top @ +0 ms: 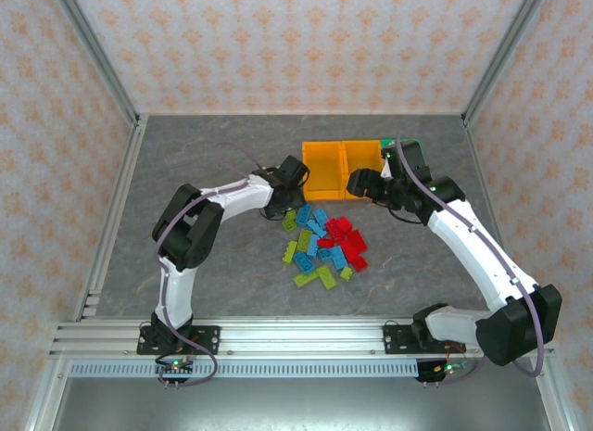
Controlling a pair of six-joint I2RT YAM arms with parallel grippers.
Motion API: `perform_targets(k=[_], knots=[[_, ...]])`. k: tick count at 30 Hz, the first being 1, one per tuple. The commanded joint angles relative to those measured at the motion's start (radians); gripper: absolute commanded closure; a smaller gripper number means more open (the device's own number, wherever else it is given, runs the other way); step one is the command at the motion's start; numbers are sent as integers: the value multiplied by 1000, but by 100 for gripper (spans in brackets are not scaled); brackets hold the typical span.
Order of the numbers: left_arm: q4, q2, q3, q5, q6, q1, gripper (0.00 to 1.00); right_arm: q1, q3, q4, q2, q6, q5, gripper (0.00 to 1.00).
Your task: Sort the legos into containers by color
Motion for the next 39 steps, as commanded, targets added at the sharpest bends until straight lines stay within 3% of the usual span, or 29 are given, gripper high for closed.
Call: perform_targets(k=[1, 7, 13, 19, 24, 28, 32, 39], knots=[[-121, 37, 35, -8, 3, 5, 34, 2, 2, -25, -20, -1, 35, 26], [-206, 65, 48, -16, 81, 4, 49, 3, 0, -25, -39, 17, 55, 26], [-206, -1, -22, -25, 104, 4, 68, 4, -3, -19, -38, 30, 45, 26], [-185, -183, -61, -94, 127, -2, 70, 4, -1, -10, -39, 33, 39, 26], [-101, -288, -2, -206, 215, -72, 70, 3, -6, -3, -65, 37, 44, 26], [-16, -213, 142, -289, 329, -127, 70, 3, -21, 12, -72, 50, 48, 26], [-2, -38, 344, -357, 421, -124, 69, 3, -33, 12, -84, 57, 49, 26], [-125, 248, 724, -284, 454, -89, 66, 4, -43, -13, -122, 43, 106, 25]])
